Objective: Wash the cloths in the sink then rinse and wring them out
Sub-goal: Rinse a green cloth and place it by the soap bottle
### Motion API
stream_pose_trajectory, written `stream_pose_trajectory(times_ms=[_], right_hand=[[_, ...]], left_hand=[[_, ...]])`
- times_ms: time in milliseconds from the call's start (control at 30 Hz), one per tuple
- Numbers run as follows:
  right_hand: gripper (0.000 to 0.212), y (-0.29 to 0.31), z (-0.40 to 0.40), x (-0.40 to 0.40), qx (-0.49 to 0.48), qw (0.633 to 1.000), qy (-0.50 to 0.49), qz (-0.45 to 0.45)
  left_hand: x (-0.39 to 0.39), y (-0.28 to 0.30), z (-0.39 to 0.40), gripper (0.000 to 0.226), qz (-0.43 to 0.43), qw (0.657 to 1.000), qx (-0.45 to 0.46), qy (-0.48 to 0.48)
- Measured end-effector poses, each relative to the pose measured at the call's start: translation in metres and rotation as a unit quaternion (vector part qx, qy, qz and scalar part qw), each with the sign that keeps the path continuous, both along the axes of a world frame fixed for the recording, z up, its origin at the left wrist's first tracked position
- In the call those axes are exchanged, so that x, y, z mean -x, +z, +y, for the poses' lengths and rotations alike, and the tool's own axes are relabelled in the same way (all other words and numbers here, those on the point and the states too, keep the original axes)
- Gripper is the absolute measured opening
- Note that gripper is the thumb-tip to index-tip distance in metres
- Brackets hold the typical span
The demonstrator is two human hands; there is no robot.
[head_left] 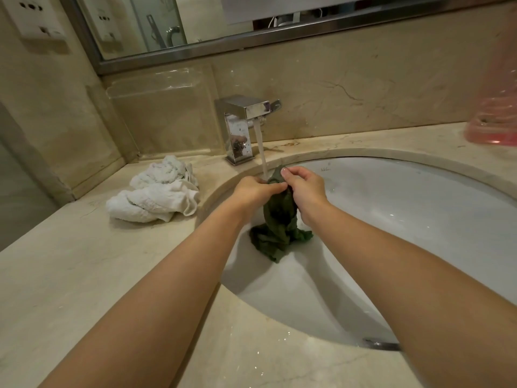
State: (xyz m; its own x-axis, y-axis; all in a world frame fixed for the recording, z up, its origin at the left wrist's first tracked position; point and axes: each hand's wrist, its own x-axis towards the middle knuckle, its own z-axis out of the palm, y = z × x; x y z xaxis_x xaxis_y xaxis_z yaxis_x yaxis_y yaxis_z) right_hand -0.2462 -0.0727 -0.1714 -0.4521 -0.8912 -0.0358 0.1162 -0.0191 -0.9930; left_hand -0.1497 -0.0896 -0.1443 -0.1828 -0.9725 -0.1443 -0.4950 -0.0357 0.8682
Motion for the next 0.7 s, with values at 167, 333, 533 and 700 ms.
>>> stream_pose_trajectory(times_ms=[167,333,533,700], right_hand=[[0.004,0.0,-0.003,0.002,0.012,0.999,-0.023,0.034],[0.019,0.001,-0.004,0.007,0.028,0.995,-0.064,0.066],[0.017,-0.001,-0.001,0.016,0.028,0.998,-0.031,0.056],[0.006,0.002,0.001,0.002,0.026,0.999,0.027,0.012]], left_hand=[[0.005,-0.001,-0.001,0.053,0.002,0.999,-0.042,0.015],[0.001,0.002,-0.006,0.051,0.087,0.993,-0.019,0.082],[-0.002,0.004,-0.008,0.059,0.113,0.991,-0.038,0.063],[0.0,0.001,-0.004,0.046,0.055,0.995,-0.071,-0.04]])
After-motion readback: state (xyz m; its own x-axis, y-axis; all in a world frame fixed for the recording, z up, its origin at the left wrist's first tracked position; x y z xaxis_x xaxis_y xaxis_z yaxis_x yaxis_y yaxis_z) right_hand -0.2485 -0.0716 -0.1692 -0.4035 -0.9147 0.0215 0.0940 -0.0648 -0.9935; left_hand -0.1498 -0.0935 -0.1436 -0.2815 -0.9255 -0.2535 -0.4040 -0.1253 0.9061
